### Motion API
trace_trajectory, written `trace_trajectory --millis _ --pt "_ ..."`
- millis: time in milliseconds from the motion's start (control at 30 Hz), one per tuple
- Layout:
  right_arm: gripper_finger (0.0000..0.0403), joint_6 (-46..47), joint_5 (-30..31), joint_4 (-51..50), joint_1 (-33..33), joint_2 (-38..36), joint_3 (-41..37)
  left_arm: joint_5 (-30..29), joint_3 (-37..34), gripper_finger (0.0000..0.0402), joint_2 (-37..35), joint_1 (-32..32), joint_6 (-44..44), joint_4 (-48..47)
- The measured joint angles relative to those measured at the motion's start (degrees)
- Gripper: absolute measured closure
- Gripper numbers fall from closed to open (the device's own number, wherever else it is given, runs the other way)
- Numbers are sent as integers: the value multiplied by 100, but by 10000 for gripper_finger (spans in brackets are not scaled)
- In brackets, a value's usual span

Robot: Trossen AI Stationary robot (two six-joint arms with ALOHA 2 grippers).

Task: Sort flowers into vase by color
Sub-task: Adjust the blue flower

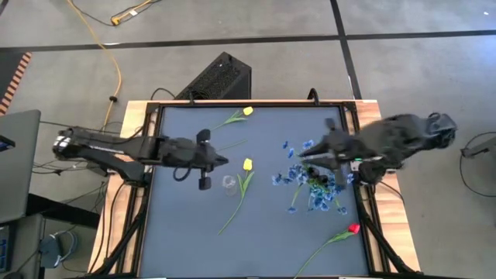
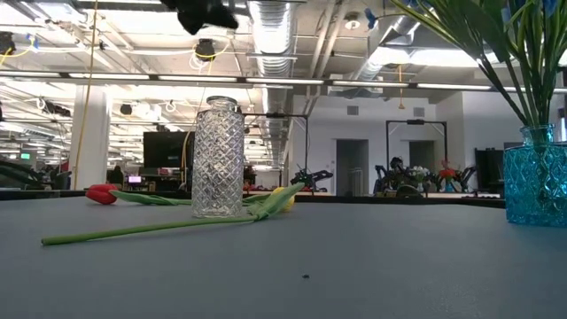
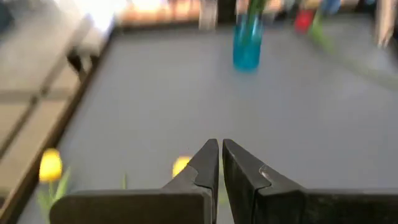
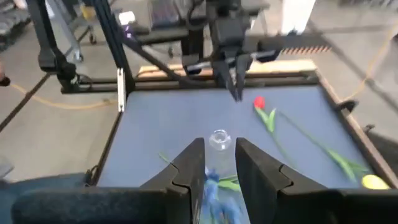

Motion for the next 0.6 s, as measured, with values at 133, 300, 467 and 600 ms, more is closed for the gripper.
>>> trace_trajectory --millis 133,300,467,600 --pt "287 -131 -607 -154 -540 735 426 -248 -916 391 -484 -134 232 1585" --pt "287 -499 -906 -914 -847 1503 985 -277 -1675 391 -698 -190 245 2584" --pt "287 -887 -1009 -1297 -851 2111 1492 -365 -1905 391 -700 -185 245 2630" --pt "287 -1246 -1014 -1696 -853 2483 1865 -338 -1920 391 -700 -185 249 2617"
